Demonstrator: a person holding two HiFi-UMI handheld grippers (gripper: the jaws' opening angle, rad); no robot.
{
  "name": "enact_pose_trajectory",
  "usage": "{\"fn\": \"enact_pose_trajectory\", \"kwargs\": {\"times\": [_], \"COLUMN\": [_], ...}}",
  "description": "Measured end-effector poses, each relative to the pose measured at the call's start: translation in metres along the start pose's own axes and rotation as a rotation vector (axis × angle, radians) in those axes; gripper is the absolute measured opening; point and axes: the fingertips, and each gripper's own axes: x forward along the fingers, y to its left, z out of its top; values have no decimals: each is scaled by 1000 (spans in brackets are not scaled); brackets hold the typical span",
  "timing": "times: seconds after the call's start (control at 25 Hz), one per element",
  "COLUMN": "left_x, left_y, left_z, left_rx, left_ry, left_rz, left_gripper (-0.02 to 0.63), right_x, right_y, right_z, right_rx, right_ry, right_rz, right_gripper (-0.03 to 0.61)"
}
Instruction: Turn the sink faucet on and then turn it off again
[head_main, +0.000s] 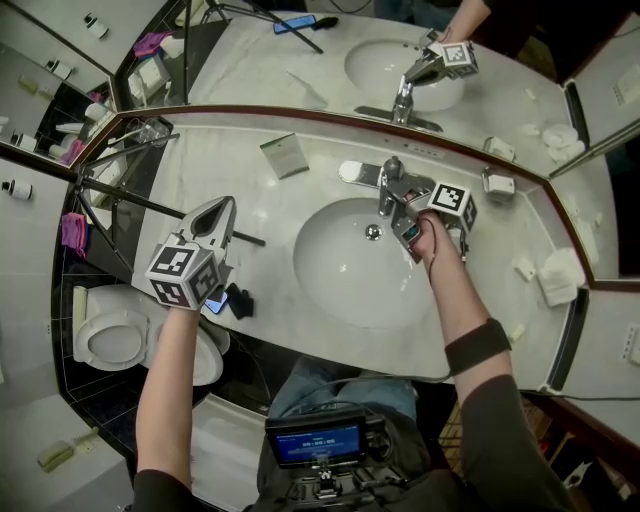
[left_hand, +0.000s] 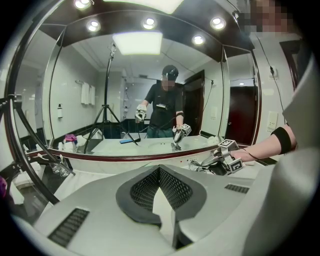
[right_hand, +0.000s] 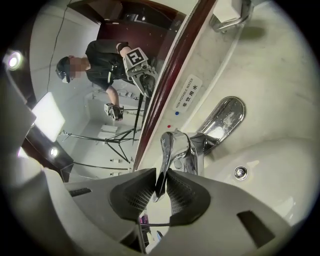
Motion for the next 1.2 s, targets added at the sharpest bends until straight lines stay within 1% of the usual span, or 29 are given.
{"fn": "enact_pose_trajectory", "kwargs": {"times": [0.08, 0.16, 0.24, 0.44, 0.56, 0.68, 0.88, 1.12, 1.2], "left_x": [-1, -2, -1, 5, 6, 7, 7, 1, -3], "left_y": [2, 2, 2, -1, -2, -3, -4, -5, -7], "left_z": [0, 1, 3, 4, 5, 6, 3, 3, 5], "left_rx": [-3, -4, -6, -8, -8, -8, -8, 0, 6], "left_ry": [-1, -3, -7, -7, -8, -9, -5, 0, -3], "left_rz": [4, 5, 4, -4, -7, -10, -10, -6, -3], "left_gripper": [0, 0, 0, 0, 0, 0, 0, 0, 0], "right_x": [-1, 2, 3, 5, 4, 7, 8, 9, 7], "right_y": [0, 9, 16, 18, 19, 25, 25, 26, 22], "right_z": [1, 2, 7, 12, 16, 21, 21, 19, 20], "right_rx": [25, 96, 130, 154, 157, 187, 201, 191, 169], "right_ry": [-3, -29, -46, -48, -41, -45, -46, -29, -20], "right_rz": [-29, -1, 3, -22, -56, -47, -22, -20, -39], "right_gripper": [67, 69, 91, 98, 107, 118, 123, 129, 130]}}
